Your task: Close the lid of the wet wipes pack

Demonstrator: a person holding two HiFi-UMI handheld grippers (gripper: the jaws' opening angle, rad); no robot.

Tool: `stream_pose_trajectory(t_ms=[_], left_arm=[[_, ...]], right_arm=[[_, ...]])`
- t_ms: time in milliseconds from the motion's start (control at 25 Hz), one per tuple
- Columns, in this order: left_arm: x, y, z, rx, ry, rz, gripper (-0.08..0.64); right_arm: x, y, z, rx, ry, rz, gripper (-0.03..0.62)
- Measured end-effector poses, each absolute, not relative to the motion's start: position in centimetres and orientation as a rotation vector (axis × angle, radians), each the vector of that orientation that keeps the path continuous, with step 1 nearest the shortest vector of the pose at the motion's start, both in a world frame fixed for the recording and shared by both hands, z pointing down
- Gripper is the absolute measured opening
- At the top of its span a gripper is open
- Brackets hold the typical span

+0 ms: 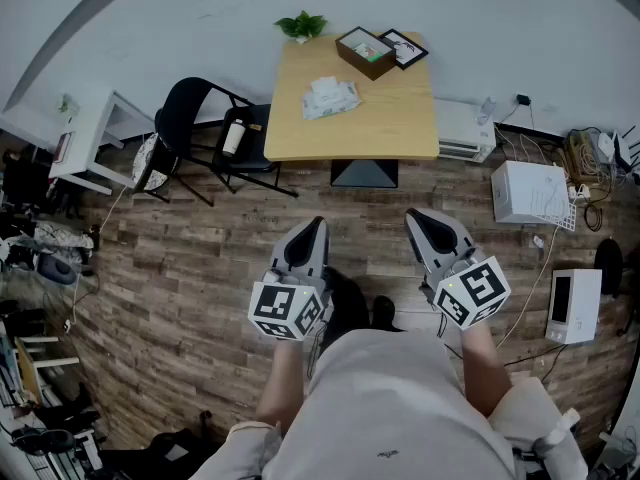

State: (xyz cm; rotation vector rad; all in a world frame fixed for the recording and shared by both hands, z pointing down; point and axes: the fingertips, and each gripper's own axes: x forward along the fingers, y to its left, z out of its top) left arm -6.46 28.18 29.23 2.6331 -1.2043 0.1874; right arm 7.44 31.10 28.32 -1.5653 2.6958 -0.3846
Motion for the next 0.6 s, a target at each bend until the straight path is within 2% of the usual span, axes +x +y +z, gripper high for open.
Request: stream_pose_trajectory(t_ms=[600], left_arm=[[-4.6,30.0,28.4,2.657,-1.192,0.185,0.008]], right_arm=[[9.5,32.9,28.2,-1.594,2.683,-0.355,-0.002]])
